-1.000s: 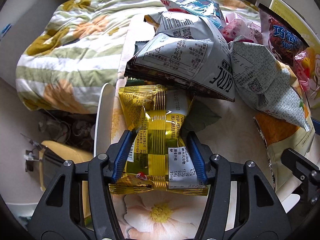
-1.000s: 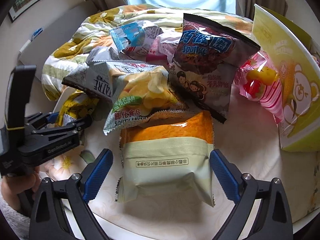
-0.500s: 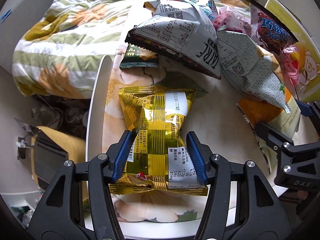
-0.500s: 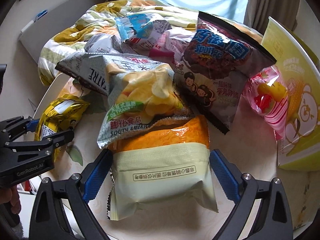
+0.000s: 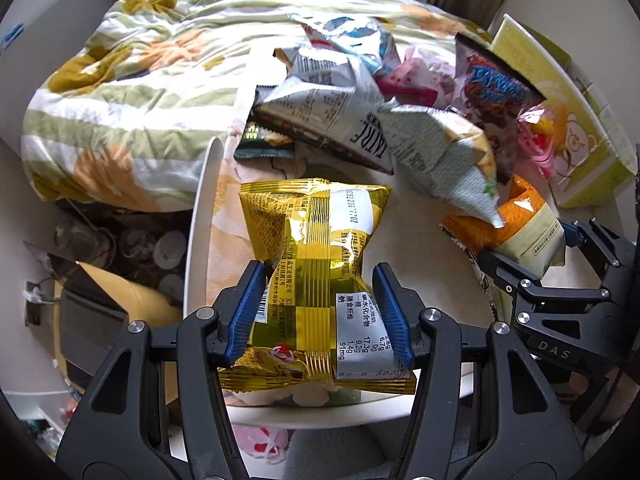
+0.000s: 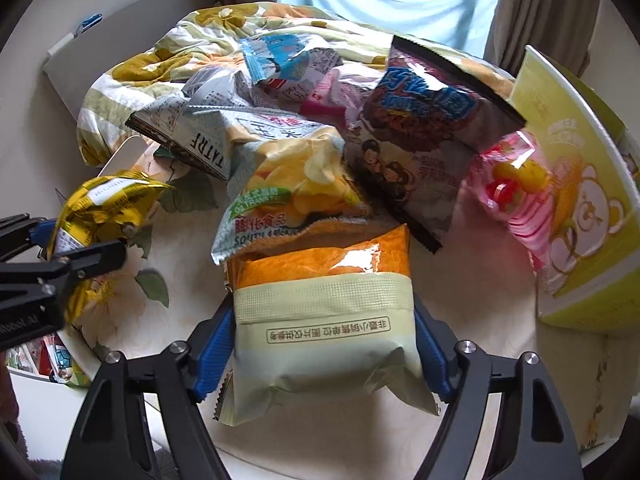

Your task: Organize snacks

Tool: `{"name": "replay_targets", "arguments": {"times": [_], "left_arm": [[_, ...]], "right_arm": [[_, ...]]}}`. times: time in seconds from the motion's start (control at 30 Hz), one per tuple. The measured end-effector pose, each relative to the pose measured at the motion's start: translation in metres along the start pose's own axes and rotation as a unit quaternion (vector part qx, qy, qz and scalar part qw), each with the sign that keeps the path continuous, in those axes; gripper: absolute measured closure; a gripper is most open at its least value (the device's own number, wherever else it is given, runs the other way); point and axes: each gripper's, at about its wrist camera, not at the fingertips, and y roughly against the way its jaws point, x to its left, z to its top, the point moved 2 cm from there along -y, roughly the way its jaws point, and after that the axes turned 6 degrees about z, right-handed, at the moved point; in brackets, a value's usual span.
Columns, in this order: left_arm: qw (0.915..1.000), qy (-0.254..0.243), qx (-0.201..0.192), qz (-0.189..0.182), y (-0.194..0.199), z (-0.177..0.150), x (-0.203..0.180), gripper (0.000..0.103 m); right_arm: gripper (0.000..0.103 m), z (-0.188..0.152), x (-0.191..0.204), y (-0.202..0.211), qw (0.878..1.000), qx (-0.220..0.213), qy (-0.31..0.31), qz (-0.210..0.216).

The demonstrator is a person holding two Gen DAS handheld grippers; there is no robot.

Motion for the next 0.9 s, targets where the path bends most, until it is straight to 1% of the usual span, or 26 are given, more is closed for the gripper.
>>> {"name": "replay_targets", "arguments": {"times": [0.13, 0.2, 0.23, 0.33, 0.4, 0.47, 0.53, 0.57, 0.63, 0.7, 0.73, 0.77, 0.8, 0.83, 0.9], "left_arm": [[0.9996, -0.003, -0.025, -0.011, 0.024, 0.005, -0.001, 0.052], [0.9987, -0.005, -0.042, -0.027, 0.039, 0.010, -0.004, 0.065], [0.9984, -0.007, -0.046, -0.033, 0.044, 0.015, -0.004, 0.067], [0.9962, 0.001, -0.062, -0.062, 0.058, 0.028, -0.007, 0.067], [0.9931, 0.008, -0.077, -0.089, 0.056, 0.034, -0.006, 0.067], [0.9934, 0.032, -0.069, -0.086, 0.045, 0.036, 0.003, 0.067], [0.9928, 0.056, -0.048, -0.094, 0.037, 0.037, 0.011, 0.067], [0.9941, 0.049, -0.043, -0.087, 0.038, 0.037, 0.012, 0.067], [0.9966, 0.028, -0.051, -0.059, 0.044, 0.037, 0.012, 0.067], [0.9973, 0.020, -0.040, -0.058, 0.045, 0.036, 0.012, 0.066], [0.9978, 0.015, -0.034, -0.055, 0.044, 0.034, 0.012, 0.058], [0.9985, 0.008, -0.027, -0.047, 0.043, 0.033, 0.010, 0.035], [0.9990, 0.000, -0.022, -0.038, 0.041, 0.031, 0.009, 0.019], [0.9993, -0.008, -0.019, -0.030, 0.038, 0.028, 0.007, 0.000], [0.9993, -0.016, -0.019, -0.030, 0.036, 0.023, 0.005, 0.001]], "right_arm": [[0.028, -0.007, -0.008, 0.019, 1.000, -0.009, -0.016, -0.015], [0.028, -0.008, -0.013, 0.034, 0.999, -0.018, -0.025, -0.024], [0.028, -0.008, -0.015, 0.041, 0.999, -0.022, -0.029, -0.027], [0.028, -0.005, -0.025, 0.069, 0.998, -0.037, -0.045, -0.031], [0.028, 0.001, -0.028, 0.080, 0.997, -0.039, -0.048, -0.038], [0.028, 0.005, -0.034, 0.083, 0.997, -0.041, -0.057, -0.039], [0.028, 0.007, -0.039, 0.086, 0.996, -0.052, -0.065, -0.028], [0.028, 0.006, -0.042, 0.088, 0.996, -0.058, -0.066, -0.023], [0.028, 0.006, -0.046, 0.092, 0.996, -0.063, -0.067, -0.016], [0.028, 0.004, -0.051, 0.099, 0.995, -0.067, -0.069, -0.002], [0.028, 0.004, -0.052, 0.100, 0.995, -0.068, -0.070, 0.001], [0.028, 0.004, -0.053, 0.102, 0.995, -0.068, -0.069, 0.003], [0.028, 0.005, -0.053, 0.103, 0.995, -0.069, -0.070, 0.005], [0.028, 0.005, -0.053, 0.103, 0.995, -0.072, -0.072, 0.007], [0.028, 0.006, -0.053, 0.105, 0.994, -0.076, -0.075, 0.015]]}}
